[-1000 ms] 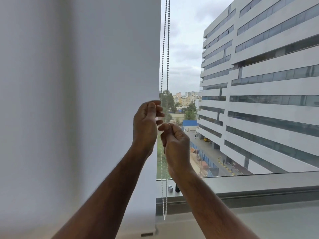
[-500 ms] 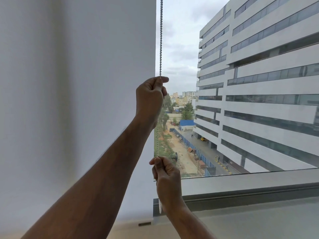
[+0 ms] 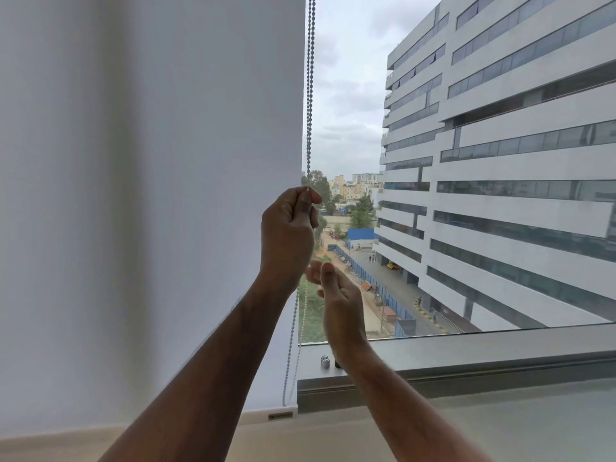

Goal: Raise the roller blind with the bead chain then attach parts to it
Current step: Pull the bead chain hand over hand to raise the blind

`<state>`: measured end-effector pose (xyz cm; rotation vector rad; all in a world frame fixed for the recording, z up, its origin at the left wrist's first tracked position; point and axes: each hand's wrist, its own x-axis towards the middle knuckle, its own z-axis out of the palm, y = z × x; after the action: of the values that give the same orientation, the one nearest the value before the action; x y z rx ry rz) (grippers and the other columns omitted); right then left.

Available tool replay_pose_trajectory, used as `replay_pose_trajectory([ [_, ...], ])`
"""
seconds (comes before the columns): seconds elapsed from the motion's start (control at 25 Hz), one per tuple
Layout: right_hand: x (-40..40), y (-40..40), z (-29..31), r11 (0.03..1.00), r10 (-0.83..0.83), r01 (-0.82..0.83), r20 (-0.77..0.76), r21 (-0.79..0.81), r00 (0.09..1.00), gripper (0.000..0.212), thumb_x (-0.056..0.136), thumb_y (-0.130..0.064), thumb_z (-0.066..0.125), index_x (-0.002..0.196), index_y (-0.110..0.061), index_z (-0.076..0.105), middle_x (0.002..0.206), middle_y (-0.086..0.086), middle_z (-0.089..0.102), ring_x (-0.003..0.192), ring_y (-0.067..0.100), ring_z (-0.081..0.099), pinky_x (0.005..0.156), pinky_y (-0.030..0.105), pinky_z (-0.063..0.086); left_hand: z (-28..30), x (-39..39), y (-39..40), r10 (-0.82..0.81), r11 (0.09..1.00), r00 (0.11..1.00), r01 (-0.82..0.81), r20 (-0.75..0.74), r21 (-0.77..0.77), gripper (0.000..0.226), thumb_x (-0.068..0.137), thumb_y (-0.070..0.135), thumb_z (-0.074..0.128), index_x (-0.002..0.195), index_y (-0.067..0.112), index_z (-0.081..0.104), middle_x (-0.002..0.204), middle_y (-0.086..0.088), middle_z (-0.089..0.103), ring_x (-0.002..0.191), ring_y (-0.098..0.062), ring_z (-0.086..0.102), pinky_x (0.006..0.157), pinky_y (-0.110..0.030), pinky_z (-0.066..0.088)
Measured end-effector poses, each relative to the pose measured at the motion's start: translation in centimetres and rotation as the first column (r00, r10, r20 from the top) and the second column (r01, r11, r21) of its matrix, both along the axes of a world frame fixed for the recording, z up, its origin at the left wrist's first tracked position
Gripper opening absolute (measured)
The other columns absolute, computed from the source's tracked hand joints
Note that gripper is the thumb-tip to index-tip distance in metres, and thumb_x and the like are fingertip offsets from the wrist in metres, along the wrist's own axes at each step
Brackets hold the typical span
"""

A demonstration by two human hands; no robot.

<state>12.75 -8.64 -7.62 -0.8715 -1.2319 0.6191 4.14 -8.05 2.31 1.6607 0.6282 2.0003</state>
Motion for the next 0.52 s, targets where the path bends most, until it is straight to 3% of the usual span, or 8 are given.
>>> replay_pose_trajectory([
  [0.08,0.2,0.5,3.8,0.994,-0.001,0.002,-0.009,0.108,1.000,0.033,0.109,-0.036,0.043,0.110,-0.026,0.075,0.102,-0.011,0.079,0.100,0.002,0.074,0.085,0.022,0.053,-1.1,-0.1,0.1,0.019,1.000,1.000,-0.019,0.005,-0.001,0.028,0.107,0.011,0.049,0.088,0.014,0.070,0.055,0.012,0.054,0.045,-0.001,0.044,0.047,-0.017,0.038],
  [0.2,0.2,0.8,9.6,0.965,0.024,-0.021,-0.009,0.261,1.000,0.034,0.107,-0.033,0.048,0.113,-0.015,0.076,0.097,-0.005,0.080,0.095,0.004,0.076,0.074,0.016,0.055,-2.8,-0.2,0.3,0.072,0.997,0.997,-0.072,-0.037,0.004,0.029,0.107,0.012,0.048,0.087,0.013,0.069,0.057,0.011,0.054,0.050,-0.003,0.046,0.052,-0.023,0.039],
  [0.32,-0.5,0.9,13.9,0.958,0.047,-0.046,0.001,0.282,0.999,0.031,0.106,-0.028,0.052,0.122,-0.009,0.071,0.102,0.001,0.080,0.094,0.009,0.077,0.067,0.011,0.052,-4.6,0.2,0.4,0.081,0.996,0.995,-0.082,-0.064,-0.022,0.032,0.108,0.012,0.046,0.087,0.016,0.069,0.060,-0.001,0.052,0.052,-0.009,0.044,0.055,-0.031,0.038],
  [0.4,-1.1,0.8,15.8,0.959,0.076,-0.069,-0.016,0.275,0.997,0.028,0.106,-0.024,0.053,0.123,-0.009,0.069,0.103,0.004,0.080,0.093,0.012,0.077,0.070,0.017,0.054,-6.0,0.4,0.2,0.080,0.996,0.994,-0.084,-0.076,-0.044,0.032,0.108,0.011,0.046,0.087,0.017,0.069,0.062,-0.009,0.056,0.053,-0.010,0.045,0.054,-0.033,0.040],
  [0.52,-1.9,0.6,17.3,0.963,0.150,-0.120,-0.109,0.243,0.983,0.020,0.106,-0.018,0.053,0.113,-0.009,0.070,0.089,0.005,0.078,0.073,0.014,0.077,0.059,0.023,0.056,-8.0,0.5,0.0,0.067,0.994,0.994,-0.074,-0.088,-0.075,0.031,0.108,0.010,0.047,0.087,0.019,0.069,0.063,-0.009,0.057,0.053,-0.010,0.047,0.055,-0.033,0.041],
])
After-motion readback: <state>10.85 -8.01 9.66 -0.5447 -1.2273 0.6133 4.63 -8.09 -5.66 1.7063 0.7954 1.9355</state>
